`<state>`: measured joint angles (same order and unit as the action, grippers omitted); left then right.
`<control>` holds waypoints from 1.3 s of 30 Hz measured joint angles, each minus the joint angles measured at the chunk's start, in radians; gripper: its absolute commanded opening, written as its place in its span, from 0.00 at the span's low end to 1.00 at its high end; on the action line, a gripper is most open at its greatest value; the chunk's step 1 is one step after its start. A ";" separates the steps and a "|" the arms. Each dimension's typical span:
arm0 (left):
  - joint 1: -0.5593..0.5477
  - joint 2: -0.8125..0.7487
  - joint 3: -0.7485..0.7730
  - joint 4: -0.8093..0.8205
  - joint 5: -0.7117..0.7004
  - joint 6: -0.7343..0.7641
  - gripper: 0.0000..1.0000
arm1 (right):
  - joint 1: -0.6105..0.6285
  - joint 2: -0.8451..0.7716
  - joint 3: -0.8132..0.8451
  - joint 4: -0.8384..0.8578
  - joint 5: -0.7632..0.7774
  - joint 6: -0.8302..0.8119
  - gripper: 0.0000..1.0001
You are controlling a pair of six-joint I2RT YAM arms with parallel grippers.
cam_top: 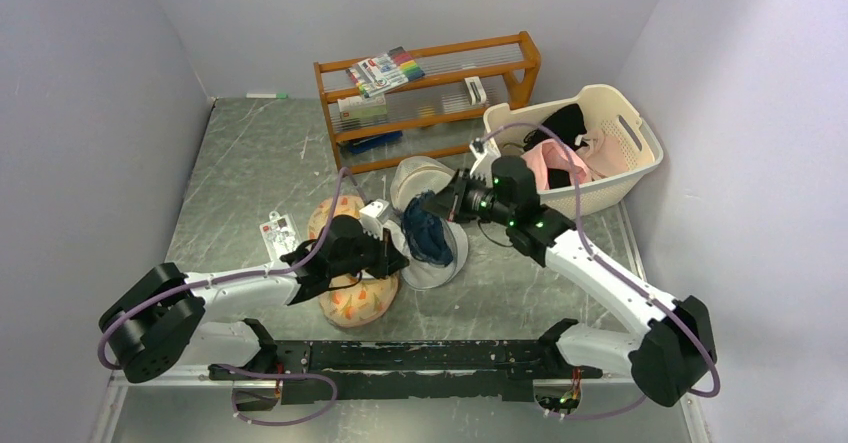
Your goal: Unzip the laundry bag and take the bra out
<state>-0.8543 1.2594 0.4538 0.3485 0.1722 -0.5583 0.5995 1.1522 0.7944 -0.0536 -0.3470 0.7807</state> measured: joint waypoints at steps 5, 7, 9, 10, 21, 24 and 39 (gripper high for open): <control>0.000 0.001 0.012 0.000 0.007 0.001 0.09 | -0.016 -0.042 0.137 -0.027 0.003 -0.103 0.00; 0.000 -0.001 0.012 -0.001 0.008 0.001 0.09 | -0.020 -0.056 0.179 -0.037 0.005 -0.149 0.00; 0.000 -0.004 0.012 0.000 0.009 0.000 0.11 | -0.021 -0.066 0.225 -0.072 0.020 -0.200 0.00; 0.000 -0.008 0.012 0.000 0.010 -0.001 0.13 | -0.021 -0.072 0.252 -0.093 0.036 -0.228 0.00; 0.000 -0.095 0.009 -0.021 0.020 0.012 0.57 | -0.023 -0.228 0.388 -0.249 0.327 -0.455 0.01; 0.000 -0.132 0.022 -0.061 0.019 0.040 0.63 | -0.023 -0.237 0.389 -0.280 0.385 -0.485 0.01; 0.020 -0.324 0.417 -0.407 -0.277 0.378 0.81 | -0.023 -0.211 0.393 -0.368 0.590 -0.507 0.00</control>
<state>-0.8341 0.9356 0.8707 -0.0589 -0.1051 -0.1802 0.5766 0.9417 1.1873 -0.4217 0.2432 0.2737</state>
